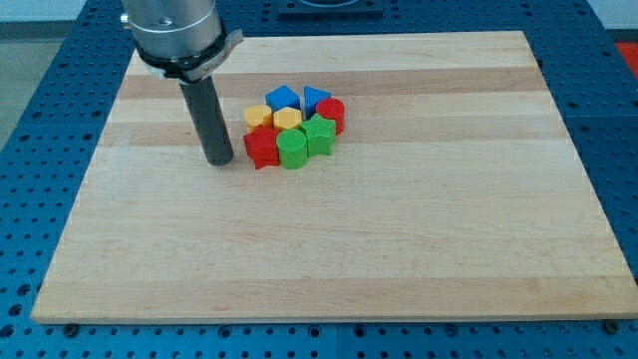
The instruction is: Push the yellow heart into the blue cube
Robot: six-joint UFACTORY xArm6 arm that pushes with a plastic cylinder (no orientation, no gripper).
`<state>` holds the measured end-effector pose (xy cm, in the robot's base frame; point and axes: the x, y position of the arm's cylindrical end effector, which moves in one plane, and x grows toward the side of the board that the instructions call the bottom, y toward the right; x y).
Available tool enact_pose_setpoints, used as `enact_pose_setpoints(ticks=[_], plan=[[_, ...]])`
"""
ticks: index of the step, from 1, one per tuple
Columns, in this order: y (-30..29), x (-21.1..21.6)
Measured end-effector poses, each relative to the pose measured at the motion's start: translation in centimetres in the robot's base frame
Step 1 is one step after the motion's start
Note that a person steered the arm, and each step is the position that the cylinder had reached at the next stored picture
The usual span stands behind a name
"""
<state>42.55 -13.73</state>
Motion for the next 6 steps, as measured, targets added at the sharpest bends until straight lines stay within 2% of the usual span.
enact_pose_setpoints(ticks=[3, 6], plan=[[2.6, -2.6], [4.4, -7.1]])
